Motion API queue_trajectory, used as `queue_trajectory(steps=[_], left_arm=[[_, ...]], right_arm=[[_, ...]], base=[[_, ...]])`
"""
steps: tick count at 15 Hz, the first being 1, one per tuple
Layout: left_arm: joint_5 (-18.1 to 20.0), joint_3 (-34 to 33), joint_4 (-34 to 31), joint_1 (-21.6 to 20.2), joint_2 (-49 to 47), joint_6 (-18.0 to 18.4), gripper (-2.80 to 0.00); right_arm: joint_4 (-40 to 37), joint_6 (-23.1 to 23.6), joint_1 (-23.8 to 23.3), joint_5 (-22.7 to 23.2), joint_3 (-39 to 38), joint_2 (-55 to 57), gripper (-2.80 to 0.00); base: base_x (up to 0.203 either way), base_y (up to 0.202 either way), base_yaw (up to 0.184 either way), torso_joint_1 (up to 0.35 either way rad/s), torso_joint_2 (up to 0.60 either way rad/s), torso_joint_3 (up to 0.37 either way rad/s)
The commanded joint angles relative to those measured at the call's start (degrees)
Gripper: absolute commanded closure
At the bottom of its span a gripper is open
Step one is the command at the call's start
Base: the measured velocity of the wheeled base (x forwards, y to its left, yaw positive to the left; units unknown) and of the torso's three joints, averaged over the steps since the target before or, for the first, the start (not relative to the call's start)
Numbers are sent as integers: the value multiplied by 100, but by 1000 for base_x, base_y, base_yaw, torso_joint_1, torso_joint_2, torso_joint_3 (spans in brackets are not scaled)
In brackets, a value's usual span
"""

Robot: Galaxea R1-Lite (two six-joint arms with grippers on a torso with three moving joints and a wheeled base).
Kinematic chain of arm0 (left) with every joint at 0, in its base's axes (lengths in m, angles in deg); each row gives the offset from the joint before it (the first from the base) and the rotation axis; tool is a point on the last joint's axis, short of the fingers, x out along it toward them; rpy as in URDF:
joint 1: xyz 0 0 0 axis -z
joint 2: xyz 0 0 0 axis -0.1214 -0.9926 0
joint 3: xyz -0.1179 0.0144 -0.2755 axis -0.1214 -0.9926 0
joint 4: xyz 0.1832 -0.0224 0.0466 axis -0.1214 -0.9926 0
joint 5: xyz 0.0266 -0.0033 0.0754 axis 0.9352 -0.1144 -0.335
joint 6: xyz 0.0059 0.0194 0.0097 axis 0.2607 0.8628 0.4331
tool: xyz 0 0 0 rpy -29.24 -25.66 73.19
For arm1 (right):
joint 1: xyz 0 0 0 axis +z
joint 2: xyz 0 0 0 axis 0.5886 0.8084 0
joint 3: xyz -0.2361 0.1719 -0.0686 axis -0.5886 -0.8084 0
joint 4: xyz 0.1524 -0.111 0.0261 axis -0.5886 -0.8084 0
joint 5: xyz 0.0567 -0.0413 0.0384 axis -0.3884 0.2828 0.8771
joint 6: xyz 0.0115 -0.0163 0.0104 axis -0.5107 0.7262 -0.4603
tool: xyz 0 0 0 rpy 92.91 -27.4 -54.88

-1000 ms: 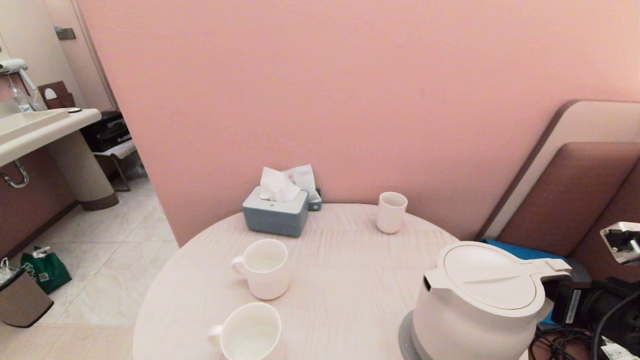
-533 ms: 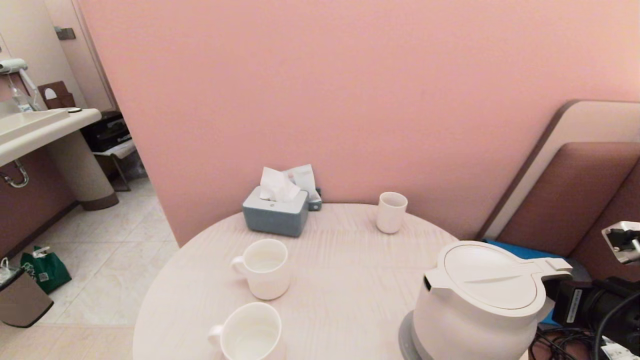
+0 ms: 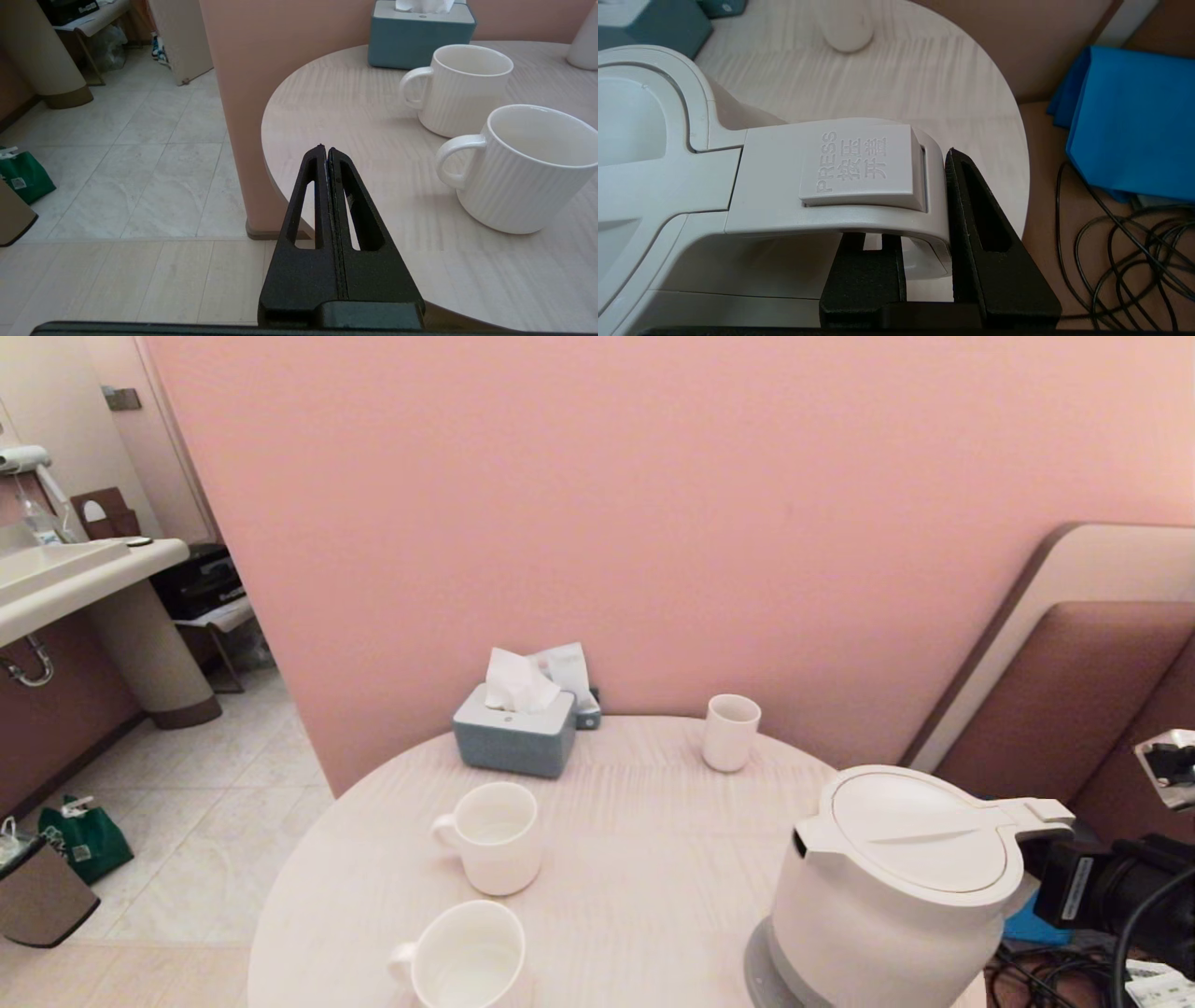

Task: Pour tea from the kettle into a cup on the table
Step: Pick up the kettle, then pour water into the cup

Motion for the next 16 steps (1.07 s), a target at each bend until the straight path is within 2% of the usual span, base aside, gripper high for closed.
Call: queue_trajectory(steps=[1,3,6,14,16], left_arm=[[-1,0,1,-1,-4,-2,0],[-1,0,1,-1,-9,-2,0],[-1,0,1,-1,-9,-2,0],[-1,0,1,-1,-1,-2,0],[-1,0,1,-1,-9,-2,0]], right_arm=[[9,-3,2,-7,82,29,0],[-33,5,10,-21,191,45,0],[-1024,-6,10,8,704,-152,0],[-1229,1,242,-51,1238,-78,0],[-1446,1,486,-224,1555,54,0]], base=[[0,0,0,0,0,0],[0,0,0,0,0,0],[0,0,0,0,0,0],[0,0,0,0,0,0],[0,0,0,0,0,0]])
